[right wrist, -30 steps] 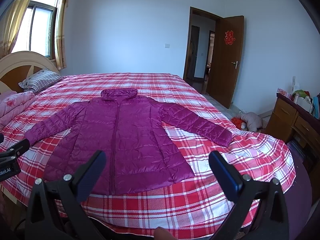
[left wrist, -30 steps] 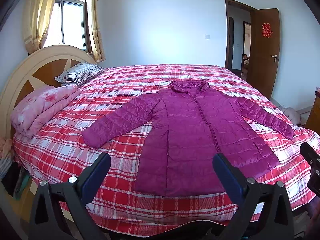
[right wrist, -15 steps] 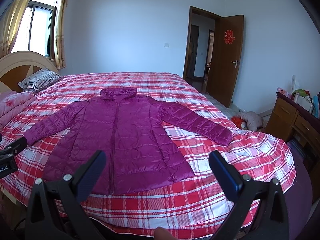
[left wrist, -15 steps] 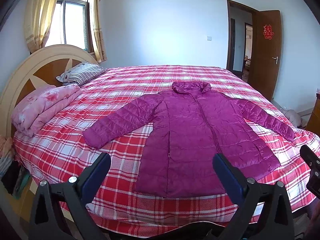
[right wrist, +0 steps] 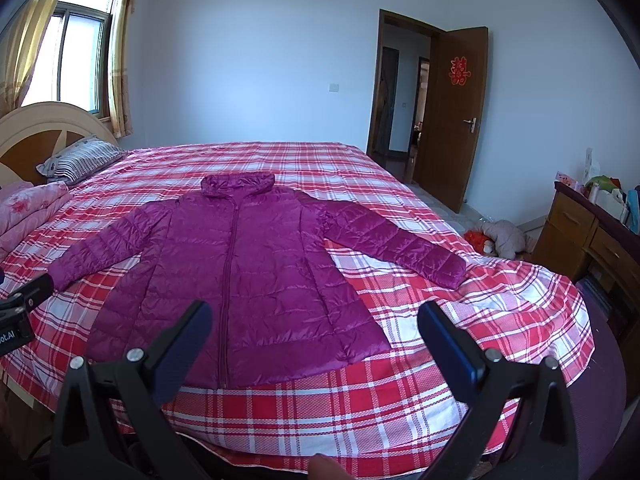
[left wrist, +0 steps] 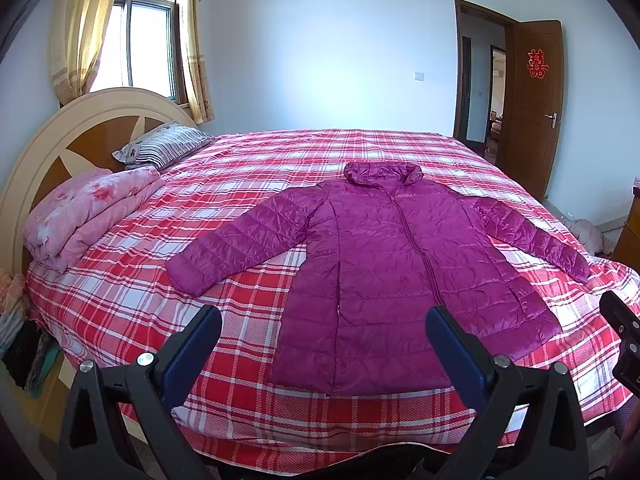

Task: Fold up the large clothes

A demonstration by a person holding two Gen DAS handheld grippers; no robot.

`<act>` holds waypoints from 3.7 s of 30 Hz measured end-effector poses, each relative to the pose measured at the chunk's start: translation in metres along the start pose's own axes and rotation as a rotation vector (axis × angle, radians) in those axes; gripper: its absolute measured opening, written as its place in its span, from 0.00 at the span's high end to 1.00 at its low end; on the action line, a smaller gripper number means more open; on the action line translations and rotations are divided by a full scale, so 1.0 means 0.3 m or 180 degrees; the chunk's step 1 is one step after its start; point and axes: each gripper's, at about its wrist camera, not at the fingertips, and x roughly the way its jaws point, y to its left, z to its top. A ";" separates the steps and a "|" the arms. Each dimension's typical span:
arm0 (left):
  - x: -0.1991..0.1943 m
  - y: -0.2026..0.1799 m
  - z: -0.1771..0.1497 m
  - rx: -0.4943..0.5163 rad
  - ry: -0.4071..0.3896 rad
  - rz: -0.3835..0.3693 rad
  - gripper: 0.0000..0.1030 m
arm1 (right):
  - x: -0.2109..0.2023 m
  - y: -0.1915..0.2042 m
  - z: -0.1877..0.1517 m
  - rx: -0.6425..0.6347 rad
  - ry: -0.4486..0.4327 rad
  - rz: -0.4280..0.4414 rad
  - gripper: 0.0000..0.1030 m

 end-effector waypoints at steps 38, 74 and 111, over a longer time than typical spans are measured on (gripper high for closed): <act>0.235 -0.013 0.013 0.0301 0.0191 -0.0160 0.01 | 0.325 -0.093 -0.119 0.0383 0.0762 0.0513 0.00; 1.041 -0.108 0.276 0.0316 0.0564 0.0116 0.01 | 1.114 -0.929 0.028 0.1675 0.1266 -0.0643 0.40; 1.035 0.039 0.311 -0.0016 0.0518 0.0095 0.01 | 0.904 -0.732 0.623 0.0618 0.0218 -0.0491 0.84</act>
